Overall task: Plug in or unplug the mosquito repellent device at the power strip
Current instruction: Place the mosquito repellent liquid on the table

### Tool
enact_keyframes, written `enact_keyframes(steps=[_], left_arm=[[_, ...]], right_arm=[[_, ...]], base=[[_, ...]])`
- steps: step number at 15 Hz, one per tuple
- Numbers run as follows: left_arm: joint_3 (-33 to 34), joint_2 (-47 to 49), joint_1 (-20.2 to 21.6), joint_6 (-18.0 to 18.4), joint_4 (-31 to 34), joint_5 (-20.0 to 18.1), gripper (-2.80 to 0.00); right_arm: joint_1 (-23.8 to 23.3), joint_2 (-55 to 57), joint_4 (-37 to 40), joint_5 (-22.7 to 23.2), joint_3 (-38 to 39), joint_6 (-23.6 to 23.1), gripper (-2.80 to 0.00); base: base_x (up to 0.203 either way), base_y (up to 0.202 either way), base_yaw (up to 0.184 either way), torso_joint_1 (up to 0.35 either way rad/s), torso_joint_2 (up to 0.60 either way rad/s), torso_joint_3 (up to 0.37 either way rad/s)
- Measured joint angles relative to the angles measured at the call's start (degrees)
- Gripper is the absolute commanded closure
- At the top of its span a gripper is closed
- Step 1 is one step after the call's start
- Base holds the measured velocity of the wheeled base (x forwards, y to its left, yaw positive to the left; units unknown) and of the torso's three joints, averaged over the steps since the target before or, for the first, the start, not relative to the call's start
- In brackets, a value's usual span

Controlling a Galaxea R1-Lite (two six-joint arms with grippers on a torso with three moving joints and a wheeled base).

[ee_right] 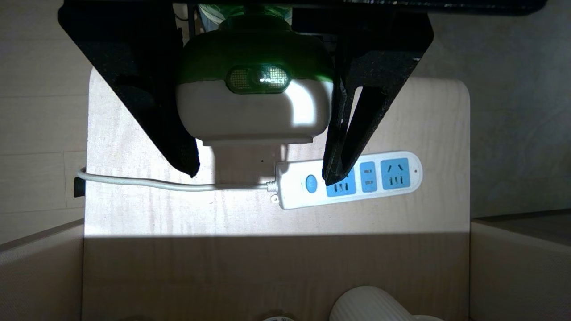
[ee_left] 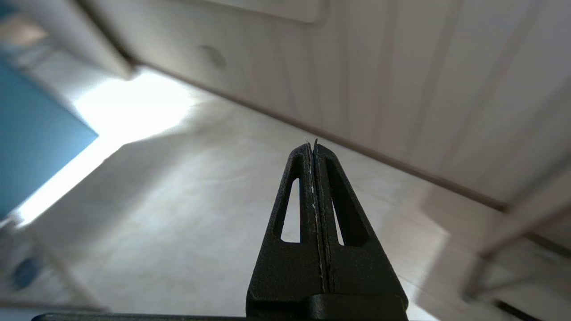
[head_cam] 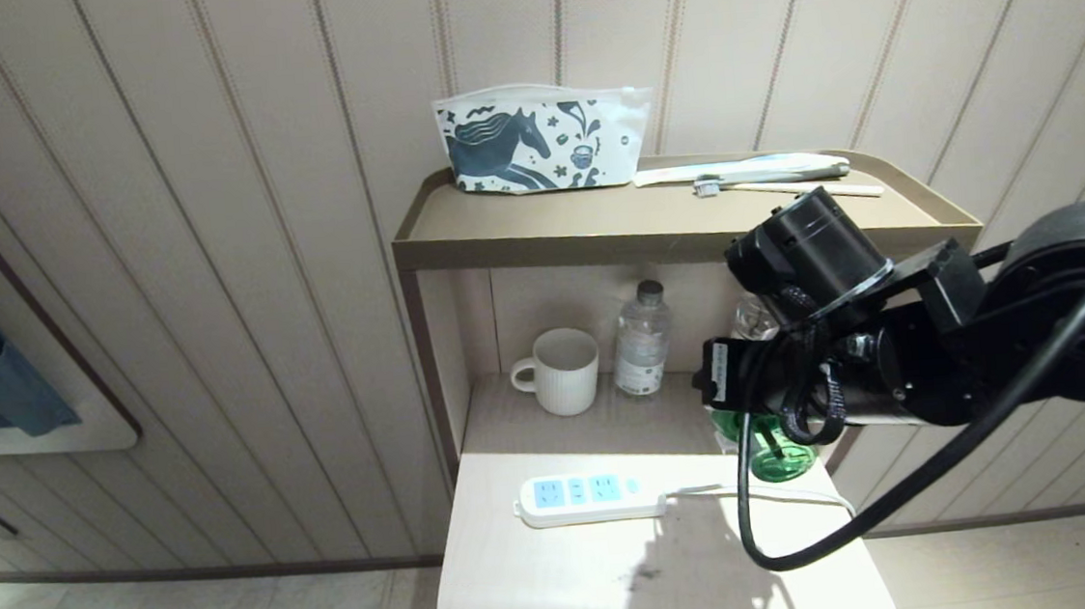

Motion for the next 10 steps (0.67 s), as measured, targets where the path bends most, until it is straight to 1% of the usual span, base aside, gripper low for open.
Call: enact_keyframes(steps=[1, 2, 3, 5, 6, 8, 10], left_arm=[[0.62, -1.55, 1.87, 1.28, -0.35, -0.94, 0.0], [1.18, -3.61, 2.39, 2.12, -0.41, -1.95, 0.0], [1.56, -6.33, 2.58, 3.41, -0.36, -3.9, 0.0], [2.09, -11.07, 2.37, 6.89, -0.42, -9.7, 0.0], [2.41, -12.49, 2.24, 7.66, -0.75, -12.58, 0.0], [2.86, -14.07, 2.15, 7.66, -2.08, -19.08, 0.0], [4.46, -14.79, 2.1, 6.01, -2.53, -27.03, 0.0]], right_arm=[[-0.02, -0.21, 0.0, -0.02, 0.04, 0.01, 0.0], [-0.02, -0.4, 0.02, 0.0, 0.09, 0.05, 0.0], [-0.02, -0.72, 0.02, 0.04, 0.15, 0.05, 0.0], [-0.1, -1.61, 0.03, 0.03, 0.57, 0.02, 0.0], [-0.16, -2.26, 0.06, 0.0, 0.89, 0.0, 0.0], [-0.35, -3.82, 0.04, -0.07, 1.62, -0.03, 0.0], [-0.39, -5.6, 0.02, -0.11, 2.85, -0.09, 0.0]], base=[[0.0, 0.0, 0.0, 0.0, 0.0, 0.0], [0.0, 0.0, 0.0, 0.0, 0.0, 0.0], [0.0, 0.0, 0.0, 0.0, 0.0, 0.0], [0.0, 0.0, 0.0, 0.0, 0.0, 0.0], [0.0, 0.0, 0.0, 0.0, 0.0, 0.0], [0.0, 0.0, 0.0, 0.0, 0.0, 0.0], [0.0, 0.0, 0.0, 0.0, 0.0, 0.0]])
